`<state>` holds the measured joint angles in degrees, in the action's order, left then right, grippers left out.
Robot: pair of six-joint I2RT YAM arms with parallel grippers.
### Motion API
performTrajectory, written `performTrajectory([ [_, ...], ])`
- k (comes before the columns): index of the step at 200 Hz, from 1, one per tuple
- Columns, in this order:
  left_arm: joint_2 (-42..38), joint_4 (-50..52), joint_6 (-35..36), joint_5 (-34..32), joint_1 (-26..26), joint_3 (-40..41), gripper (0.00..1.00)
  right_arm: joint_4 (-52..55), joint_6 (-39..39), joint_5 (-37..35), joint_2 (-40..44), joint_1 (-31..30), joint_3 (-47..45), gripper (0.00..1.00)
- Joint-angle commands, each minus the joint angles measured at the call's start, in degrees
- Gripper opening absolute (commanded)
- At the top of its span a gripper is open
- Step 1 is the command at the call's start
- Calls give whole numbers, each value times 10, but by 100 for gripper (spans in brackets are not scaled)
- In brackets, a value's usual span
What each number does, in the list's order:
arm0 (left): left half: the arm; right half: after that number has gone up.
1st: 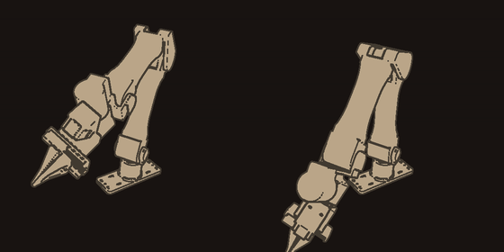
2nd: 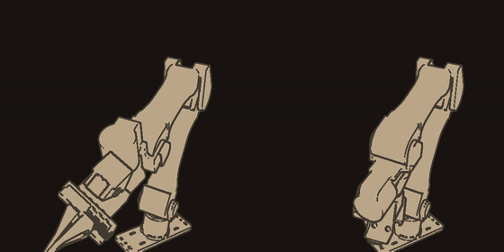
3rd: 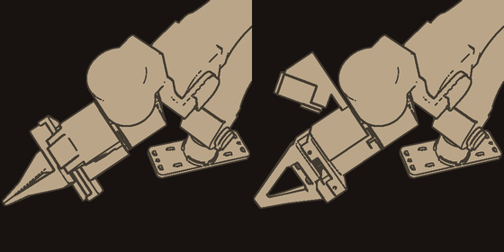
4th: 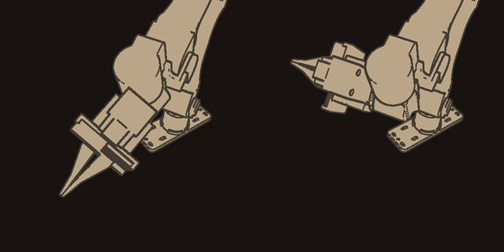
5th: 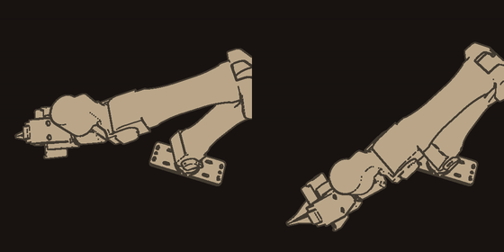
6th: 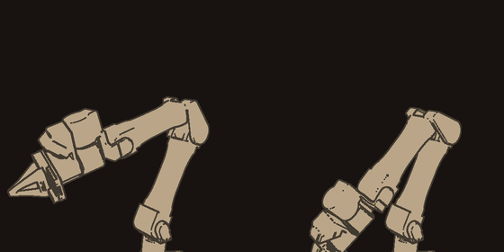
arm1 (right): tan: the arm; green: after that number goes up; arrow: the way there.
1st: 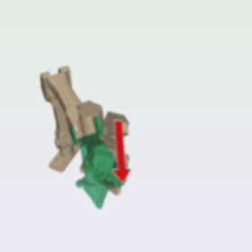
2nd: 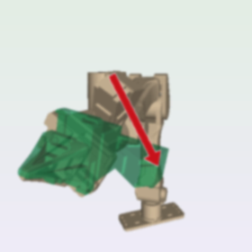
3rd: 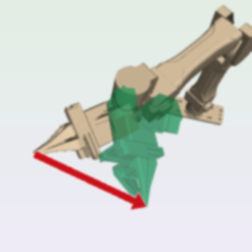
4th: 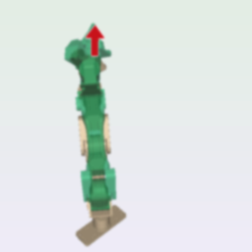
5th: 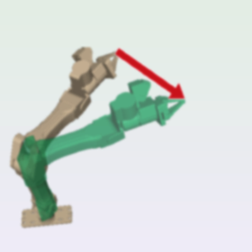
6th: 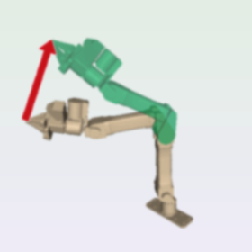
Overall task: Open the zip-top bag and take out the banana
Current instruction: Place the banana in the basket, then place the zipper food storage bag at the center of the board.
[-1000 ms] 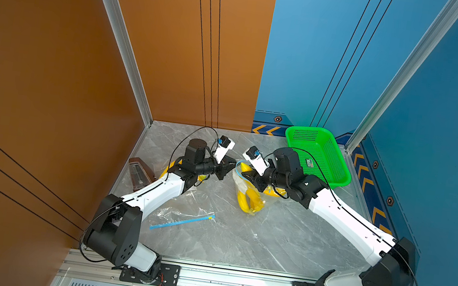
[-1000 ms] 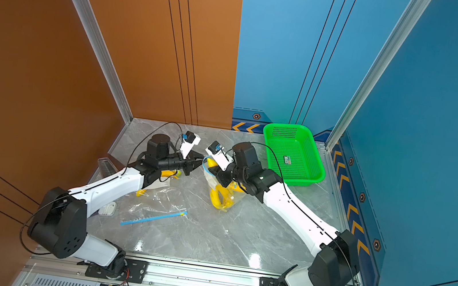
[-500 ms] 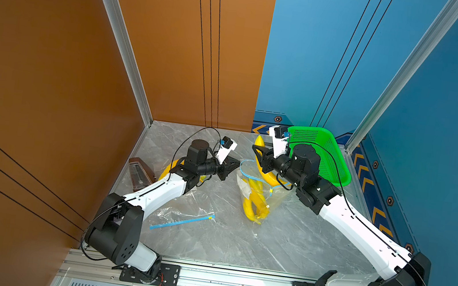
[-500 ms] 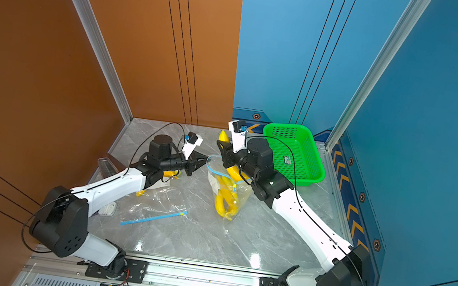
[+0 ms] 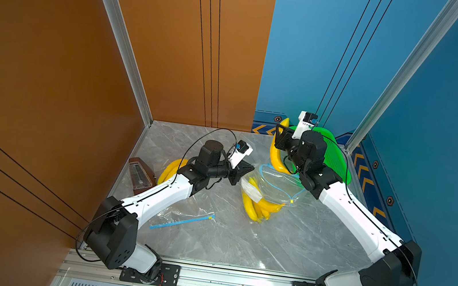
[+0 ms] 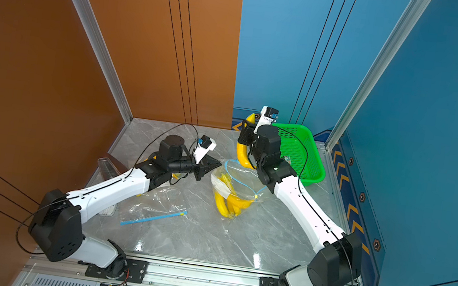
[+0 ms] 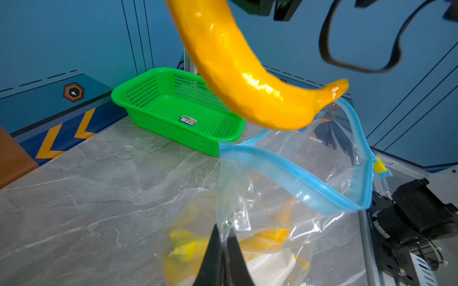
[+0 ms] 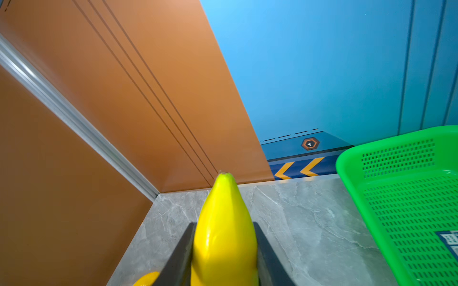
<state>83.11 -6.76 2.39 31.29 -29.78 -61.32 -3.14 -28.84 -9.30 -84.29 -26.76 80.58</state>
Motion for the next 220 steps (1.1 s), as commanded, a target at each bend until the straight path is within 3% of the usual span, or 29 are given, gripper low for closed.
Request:
performTrajectory([
  [1,-17,66,22,-49,19,-17,5,49,-19,-2,6,59,52,32],
  [53,-62,71,10,-67,48,-20,5,101,-21,25,-68,202,50,32],
  [118,-14,102,16,19,89,-101,6,112,-48,59,-259,270,101,33],
  [173,79,170,76,89,46,-164,8,150,-72,68,-374,297,181,34],
  [220,189,232,101,65,-22,-221,10,197,-89,88,-445,303,250,37],
])
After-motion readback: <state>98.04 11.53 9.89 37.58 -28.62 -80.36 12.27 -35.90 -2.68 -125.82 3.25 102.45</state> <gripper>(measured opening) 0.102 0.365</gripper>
